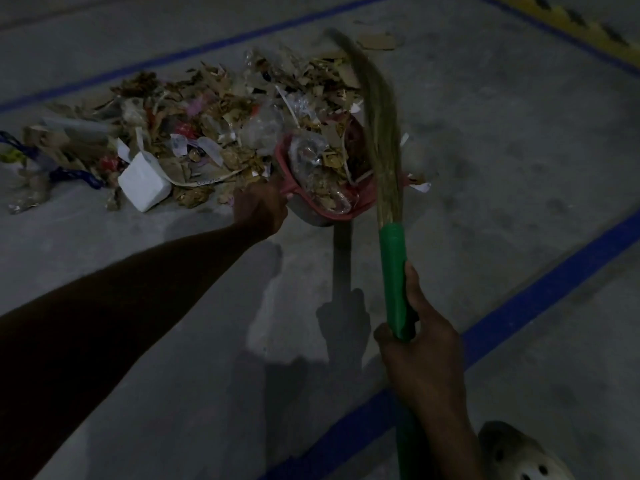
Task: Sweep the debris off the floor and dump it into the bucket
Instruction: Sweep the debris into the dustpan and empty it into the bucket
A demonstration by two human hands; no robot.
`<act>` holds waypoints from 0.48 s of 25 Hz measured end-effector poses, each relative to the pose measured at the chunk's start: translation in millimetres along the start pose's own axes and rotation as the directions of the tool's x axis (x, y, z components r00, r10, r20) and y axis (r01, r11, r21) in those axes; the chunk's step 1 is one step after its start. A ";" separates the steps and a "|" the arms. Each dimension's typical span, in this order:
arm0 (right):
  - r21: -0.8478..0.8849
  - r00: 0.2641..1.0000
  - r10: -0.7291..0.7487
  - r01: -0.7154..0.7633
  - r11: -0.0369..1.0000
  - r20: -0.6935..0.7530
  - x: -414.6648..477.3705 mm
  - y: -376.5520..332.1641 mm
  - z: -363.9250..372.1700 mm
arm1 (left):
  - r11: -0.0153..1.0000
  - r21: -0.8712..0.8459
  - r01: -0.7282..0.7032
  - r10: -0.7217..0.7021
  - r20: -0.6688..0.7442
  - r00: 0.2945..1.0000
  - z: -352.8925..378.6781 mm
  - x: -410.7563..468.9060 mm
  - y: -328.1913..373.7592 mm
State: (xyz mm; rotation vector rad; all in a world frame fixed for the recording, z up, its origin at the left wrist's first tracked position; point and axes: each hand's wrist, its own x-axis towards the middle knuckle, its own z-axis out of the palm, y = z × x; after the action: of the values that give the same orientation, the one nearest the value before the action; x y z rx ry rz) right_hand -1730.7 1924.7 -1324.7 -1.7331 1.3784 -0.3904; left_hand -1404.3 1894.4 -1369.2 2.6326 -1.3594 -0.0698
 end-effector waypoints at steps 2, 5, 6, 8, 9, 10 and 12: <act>-0.003 1.000 0.000 -0.001 1.000 -0.006 8.6 -1.2 -2.1 | 1.000 -0.014 -0.020 0.021 0.016 1.000 -0.7 1.4 0.4; -0.047 0.998 -0.020 0.022 0.999 0.056 10.7 -8.2 6.2 | 0.999 -0.037 -0.001 0.002 0.002 1.000 -3.6 4.0 11.0; -0.057 0.997 -0.027 0.031 0.998 0.078 8.0 -9.8 10.8 | 0.999 -0.041 0.014 -0.014 -0.002 1.000 -4.1 4.5 14.0; -0.059 0.994 -0.042 0.049 0.997 0.106 -1.0 -8.4 18.0 | 0.999 -0.036 0.027 -0.027 0.014 1.000 -3.9 4.2 14.1; -0.041 0.994 -0.047 0.052 0.998 0.100 -4.5 -6.7 18.9 | 0.999 -0.038 0.026 -0.025 0.025 0.999 -3.1 3.9 10.9; -0.018 0.996 -0.048 0.050 0.999 0.079 -6.4 -5.0 17.7 | 0.999 -0.040 0.025 -0.024 0.031 0.999 -2.3 3.2 7.7; 0.006 0.999 -0.049 0.048 0.999 0.019 -4.8 -3.6 13.0 | 0.999 -0.030 0.037 -0.036 0.017 0.999 -2.2 1.6 2.0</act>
State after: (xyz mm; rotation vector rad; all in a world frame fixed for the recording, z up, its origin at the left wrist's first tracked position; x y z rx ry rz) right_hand -1721.1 1934.6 -1328.2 -1.7637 1.3228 -0.4036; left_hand -1404.7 1892.3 -1366.6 2.6381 -1.3054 -0.1164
